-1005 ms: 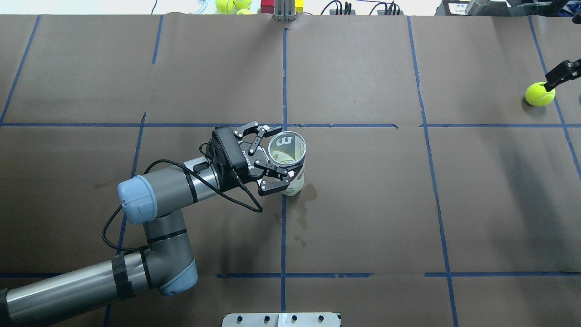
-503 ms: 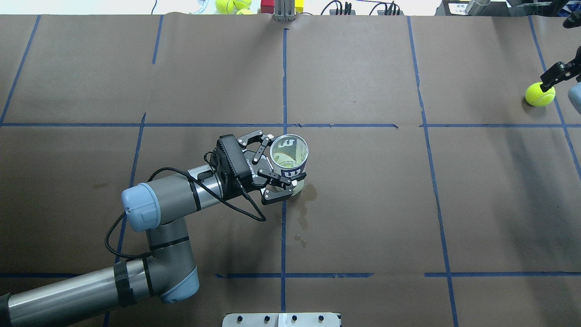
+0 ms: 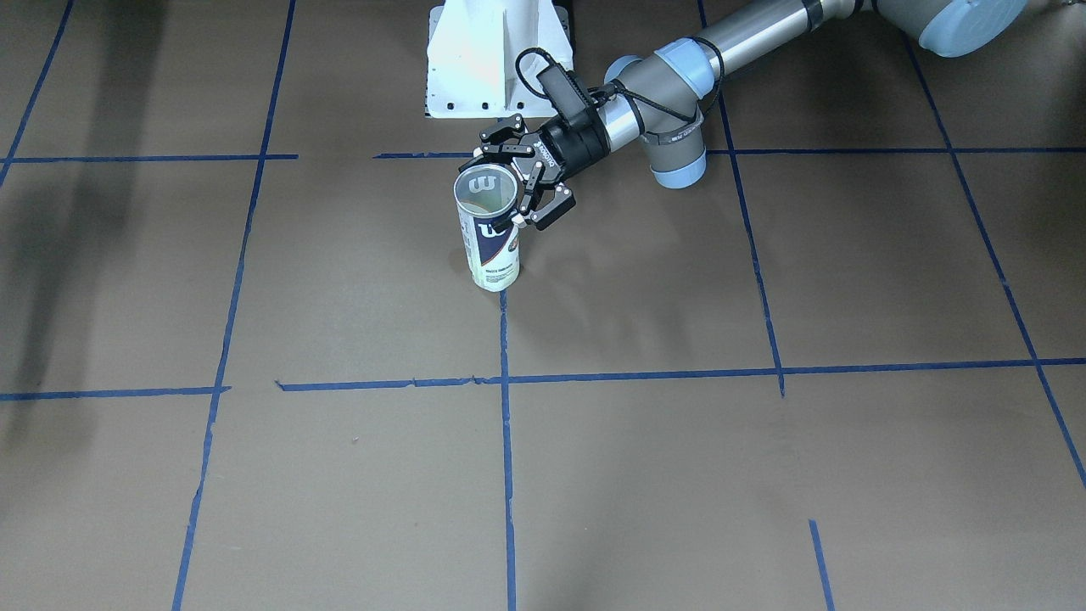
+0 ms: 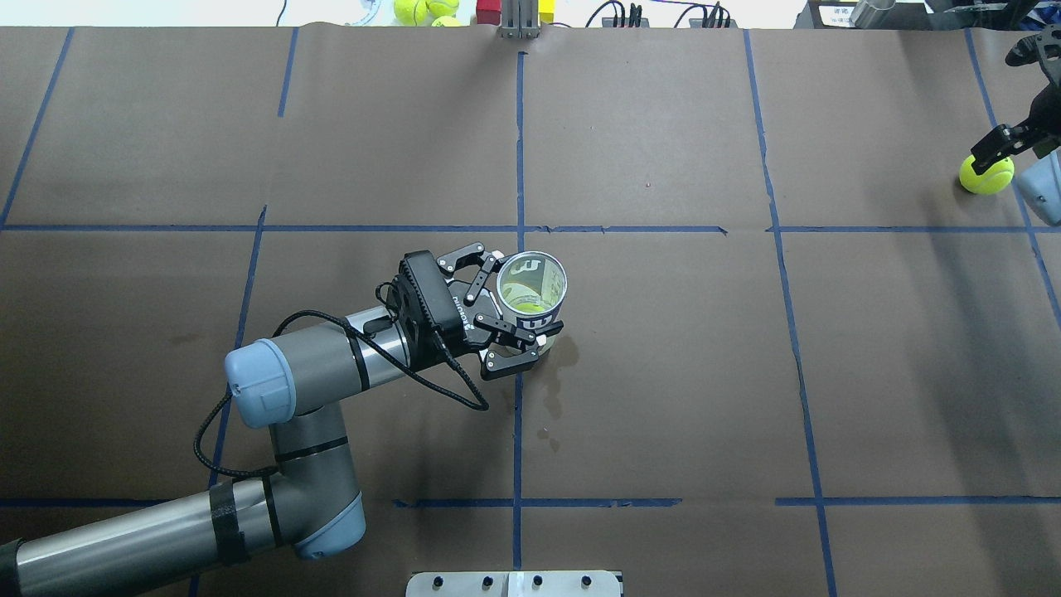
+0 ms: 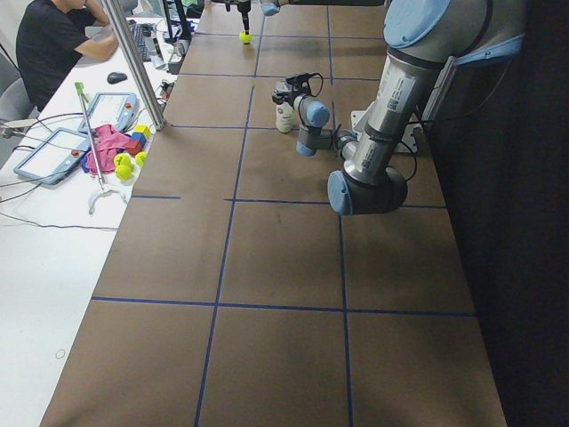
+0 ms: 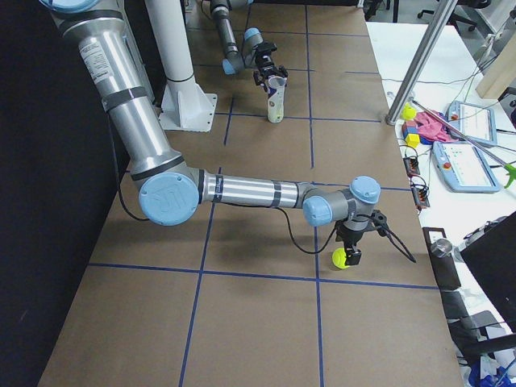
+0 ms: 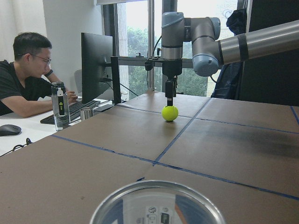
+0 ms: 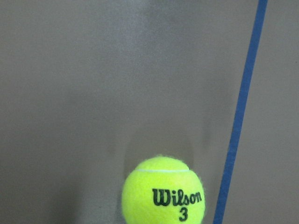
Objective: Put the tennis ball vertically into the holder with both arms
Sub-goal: 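Grasp the Wilson 3 ball with the right gripper and lift it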
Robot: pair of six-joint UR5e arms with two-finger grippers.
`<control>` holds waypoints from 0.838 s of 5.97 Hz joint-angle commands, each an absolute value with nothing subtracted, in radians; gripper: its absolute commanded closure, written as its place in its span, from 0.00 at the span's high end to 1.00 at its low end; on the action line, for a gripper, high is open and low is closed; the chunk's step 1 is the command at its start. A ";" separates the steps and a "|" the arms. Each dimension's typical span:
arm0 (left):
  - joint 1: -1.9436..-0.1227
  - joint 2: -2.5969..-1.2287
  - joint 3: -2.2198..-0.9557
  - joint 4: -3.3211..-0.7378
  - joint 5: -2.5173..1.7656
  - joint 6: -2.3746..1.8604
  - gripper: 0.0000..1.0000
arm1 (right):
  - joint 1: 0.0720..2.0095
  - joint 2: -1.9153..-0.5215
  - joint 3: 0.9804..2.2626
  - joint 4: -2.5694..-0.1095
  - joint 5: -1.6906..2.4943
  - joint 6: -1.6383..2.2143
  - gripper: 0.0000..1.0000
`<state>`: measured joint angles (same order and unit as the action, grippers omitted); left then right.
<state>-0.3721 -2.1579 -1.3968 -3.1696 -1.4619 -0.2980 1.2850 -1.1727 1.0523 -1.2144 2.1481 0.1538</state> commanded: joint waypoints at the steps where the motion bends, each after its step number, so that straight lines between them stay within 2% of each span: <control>1: -0.371 -2.157 -1.397 -3.172 -1.462 -0.305 1.00 | 1.259 -1.172 1.011 -1.171 2.140 0.152 0.99; 3: -0.371 -2.155 -1.397 -3.174 -1.462 -0.305 1.00 | 1.256 -1.170 0.976 -1.137 2.099 0.152 0.99; 4: -0.370 -2.151 -1.397 -3.177 -1.460 -0.305 1.00 | 1.256 -1.169 0.976 -1.134 2.094 0.153 0.77; 5: -0.368 -2.151 -1.397 -3.178 -1.460 -0.316 1.00 | 1.256 -1.151 0.976 -1.137 2.092 0.155 0.30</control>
<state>-0.3694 -2.1518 -1.3975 -3.1765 -1.4607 -0.3089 1.2564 -1.1633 0.9765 -1.1364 2.0956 0.1535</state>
